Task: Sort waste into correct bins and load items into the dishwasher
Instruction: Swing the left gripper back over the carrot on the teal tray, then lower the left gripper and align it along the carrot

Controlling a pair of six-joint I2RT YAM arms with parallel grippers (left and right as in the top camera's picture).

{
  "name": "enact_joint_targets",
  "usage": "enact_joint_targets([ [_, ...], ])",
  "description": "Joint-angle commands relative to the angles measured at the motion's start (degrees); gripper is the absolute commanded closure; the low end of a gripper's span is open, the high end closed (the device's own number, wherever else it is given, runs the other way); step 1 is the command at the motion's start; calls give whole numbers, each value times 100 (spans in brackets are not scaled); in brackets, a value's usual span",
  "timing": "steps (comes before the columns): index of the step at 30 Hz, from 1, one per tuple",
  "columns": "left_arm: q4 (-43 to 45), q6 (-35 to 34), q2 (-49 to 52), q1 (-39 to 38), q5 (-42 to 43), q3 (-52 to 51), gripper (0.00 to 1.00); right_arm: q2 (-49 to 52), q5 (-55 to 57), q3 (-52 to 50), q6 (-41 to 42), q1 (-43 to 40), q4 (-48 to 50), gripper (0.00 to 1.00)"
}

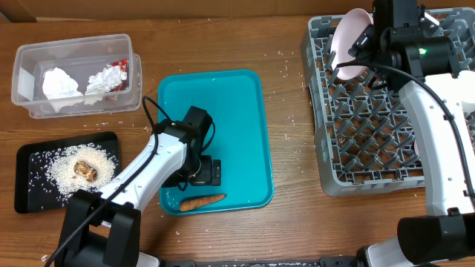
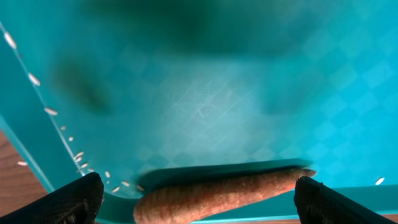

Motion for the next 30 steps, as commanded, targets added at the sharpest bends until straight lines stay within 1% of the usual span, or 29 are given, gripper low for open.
enact_joint_targets([
  [1,103,341,-133,-13,179,-42,0,2,13,33,44,15,17,0],
  [2,162,612,-133,-20,262,-42,0,2,13,33,44,15,17,0],
  [6,481,2090,-133,-57,881,-57,0,2,15,33,44,15,17,0],
  [7,542,2291,-133,-70,992,-68,0,2,13,33,44,15,17,0],
  [10,673,2673,-133,-92,940,-74,0,2,13,33,44,15,17,0],
  [12,713,2776,-133,-94,881,-76,0,2,13,33,44,15,17,0],
  [15,673,3139,-140,-151,1147,-79,0,2,13,33,44,15,17,0],
  [21,367,3106,-407,-422,1134,-79,0,2,13,33,44,15,17,0],
  [22,387,2865,-531,-476,1117,-79,0,2,13,33,44,15,17,0],
  [24,387,2660,-614,-494,1036,-107,0,2,13,33,44,15,17,0],
  [27,479,2216,-673,-492,684,-302,0,2,13,33,44,15,17,0],
  [29,625,1950,-675,-490,645,-551,0,2,13,33,44,15,17,0],
  [30,883,1735,-675,-490,605,-831,0,2,13,33,44,15,17,0],
])
